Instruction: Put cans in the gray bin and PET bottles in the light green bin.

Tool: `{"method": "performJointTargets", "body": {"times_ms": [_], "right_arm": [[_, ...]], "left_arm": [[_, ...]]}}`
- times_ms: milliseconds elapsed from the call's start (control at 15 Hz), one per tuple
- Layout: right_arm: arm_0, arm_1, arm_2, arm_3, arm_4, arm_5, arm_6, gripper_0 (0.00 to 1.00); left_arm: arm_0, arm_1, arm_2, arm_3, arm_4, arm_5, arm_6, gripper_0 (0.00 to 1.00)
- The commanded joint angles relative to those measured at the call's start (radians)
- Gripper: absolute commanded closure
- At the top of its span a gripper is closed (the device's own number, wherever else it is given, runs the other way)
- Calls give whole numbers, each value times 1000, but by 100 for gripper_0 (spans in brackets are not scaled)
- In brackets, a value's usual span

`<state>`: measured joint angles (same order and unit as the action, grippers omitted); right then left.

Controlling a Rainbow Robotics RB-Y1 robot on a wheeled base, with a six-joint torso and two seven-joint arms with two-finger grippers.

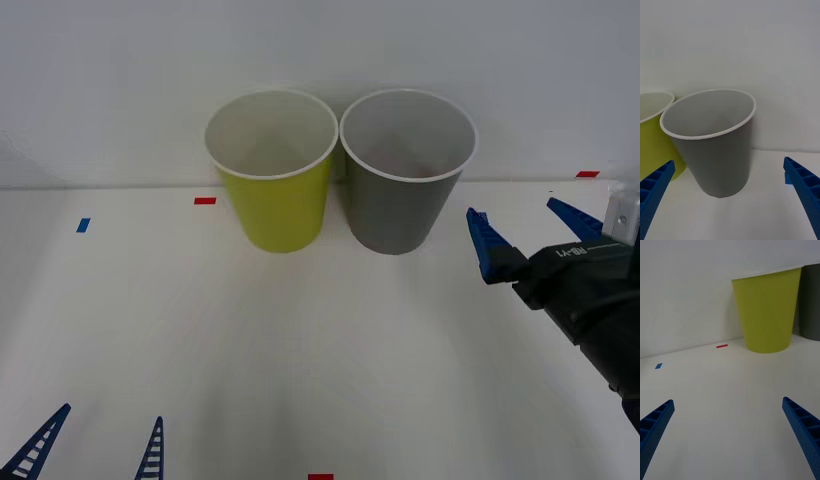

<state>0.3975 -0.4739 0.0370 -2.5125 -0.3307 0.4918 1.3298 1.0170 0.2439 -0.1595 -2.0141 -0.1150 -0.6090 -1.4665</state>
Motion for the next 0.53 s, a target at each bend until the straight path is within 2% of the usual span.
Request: {"method": "performJointTargets", "body": {"times_ms": [67,200,333,533], "right_arm": [[49,52,15,1,4,-28,23,0],[52,32,30,29,35,-62,34,0],[72,31,84,170,121,-295,35,0],[121,34,113,314,163,-509,42,0]], "left_arm": [[0,0,0,0,0,0,0,0],[0,0,0,0,0,0,0,0],[0,0,0,0,0,0,0,0],[0,0,0,0,0,0,0,0]]}}
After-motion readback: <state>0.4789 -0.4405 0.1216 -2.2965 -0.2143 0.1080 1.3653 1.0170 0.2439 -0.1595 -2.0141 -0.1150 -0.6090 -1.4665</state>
